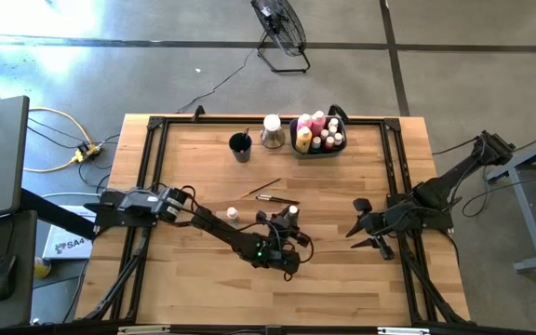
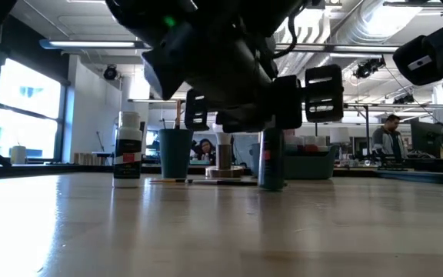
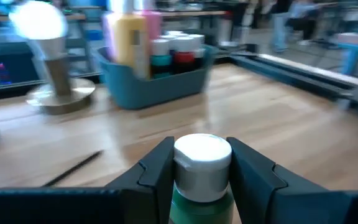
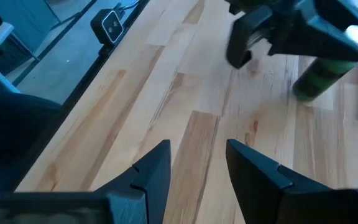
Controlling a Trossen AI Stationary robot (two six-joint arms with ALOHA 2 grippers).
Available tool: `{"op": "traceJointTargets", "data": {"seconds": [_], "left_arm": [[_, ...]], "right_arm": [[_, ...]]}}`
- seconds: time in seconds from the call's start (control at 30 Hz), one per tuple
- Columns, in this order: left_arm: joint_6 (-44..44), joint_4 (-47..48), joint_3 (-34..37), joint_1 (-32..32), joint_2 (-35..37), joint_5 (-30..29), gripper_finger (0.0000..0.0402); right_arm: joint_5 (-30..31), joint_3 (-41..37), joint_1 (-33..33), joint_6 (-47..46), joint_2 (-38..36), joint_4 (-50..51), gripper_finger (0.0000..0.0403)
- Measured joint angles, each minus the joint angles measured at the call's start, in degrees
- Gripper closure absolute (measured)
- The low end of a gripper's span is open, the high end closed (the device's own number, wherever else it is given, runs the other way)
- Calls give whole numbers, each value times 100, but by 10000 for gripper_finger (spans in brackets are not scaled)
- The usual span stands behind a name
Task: Pick & Place Paint Supplies
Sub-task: Move the small green paint bottle to the center of the table
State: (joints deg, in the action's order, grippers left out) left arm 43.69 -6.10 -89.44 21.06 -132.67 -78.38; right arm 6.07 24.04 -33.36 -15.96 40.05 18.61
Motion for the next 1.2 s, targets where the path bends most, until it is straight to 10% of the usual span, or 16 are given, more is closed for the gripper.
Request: {"op": "traceJointTargets", "data": {"seconds": [1.2], "left_arm": [[-748,-1367,-67,-44,-480,-233,278]], "right_arm": [[-5,1,0,126,0,-129,255]]}}
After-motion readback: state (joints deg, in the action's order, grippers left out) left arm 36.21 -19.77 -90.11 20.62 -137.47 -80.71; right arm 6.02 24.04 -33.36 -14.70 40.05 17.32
